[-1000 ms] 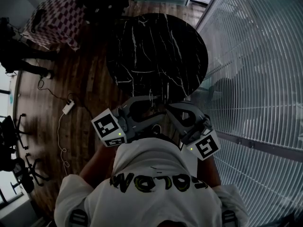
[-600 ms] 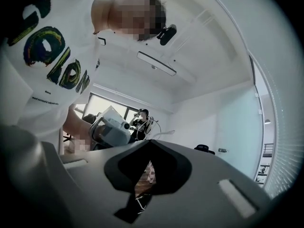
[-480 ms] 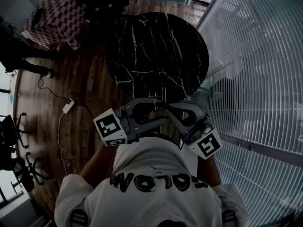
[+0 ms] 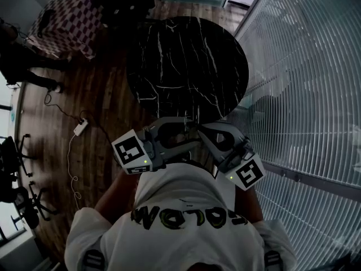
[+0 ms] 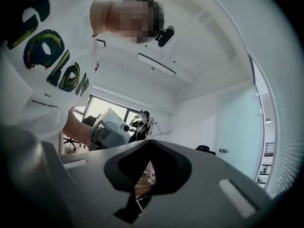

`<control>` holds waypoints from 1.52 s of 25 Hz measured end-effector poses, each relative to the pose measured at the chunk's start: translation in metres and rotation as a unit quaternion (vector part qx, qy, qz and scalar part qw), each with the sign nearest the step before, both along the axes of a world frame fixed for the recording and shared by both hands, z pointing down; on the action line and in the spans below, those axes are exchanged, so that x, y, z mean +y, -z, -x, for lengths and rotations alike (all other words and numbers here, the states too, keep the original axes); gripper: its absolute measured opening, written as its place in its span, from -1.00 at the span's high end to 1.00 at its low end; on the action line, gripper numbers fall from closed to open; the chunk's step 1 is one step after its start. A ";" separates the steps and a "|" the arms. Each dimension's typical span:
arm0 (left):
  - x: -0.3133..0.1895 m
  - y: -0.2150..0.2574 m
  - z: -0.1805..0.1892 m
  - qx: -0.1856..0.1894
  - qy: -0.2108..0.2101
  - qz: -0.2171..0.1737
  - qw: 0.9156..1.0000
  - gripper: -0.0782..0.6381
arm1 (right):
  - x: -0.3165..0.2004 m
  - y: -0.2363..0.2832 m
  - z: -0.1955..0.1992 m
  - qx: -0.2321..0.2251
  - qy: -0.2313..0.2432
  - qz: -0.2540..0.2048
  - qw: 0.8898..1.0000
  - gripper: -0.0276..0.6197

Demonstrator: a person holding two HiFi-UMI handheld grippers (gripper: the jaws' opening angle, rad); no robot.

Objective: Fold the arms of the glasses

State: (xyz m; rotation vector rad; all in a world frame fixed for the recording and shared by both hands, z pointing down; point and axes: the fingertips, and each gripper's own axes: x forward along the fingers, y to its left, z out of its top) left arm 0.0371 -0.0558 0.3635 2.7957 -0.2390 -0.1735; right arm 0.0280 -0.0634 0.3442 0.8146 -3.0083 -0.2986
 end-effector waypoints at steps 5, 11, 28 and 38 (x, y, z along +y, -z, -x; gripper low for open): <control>-0.006 -0.001 0.000 0.010 0.015 0.003 1.000 0.30 | -0.006 0.007 -0.009 -0.012 -0.020 -0.008 1.000 0.91; -0.014 0.001 0.004 0.028 0.033 0.007 0.999 0.30 | -0.015 0.009 -0.018 -0.031 -0.040 -0.004 0.999 0.91; -0.056 0.018 0.038 0.031 0.219 -0.014 0.975 0.30 | -0.041 0.005 -0.046 -0.037 -0.237 0.056 0.969 0.91; -0.057 0.017 0.037 0.031 0.231 -0.010 0.972 0.30 | -0.040 0.000 -0.042 -0.025 -0.246 0.058 0.967 0.91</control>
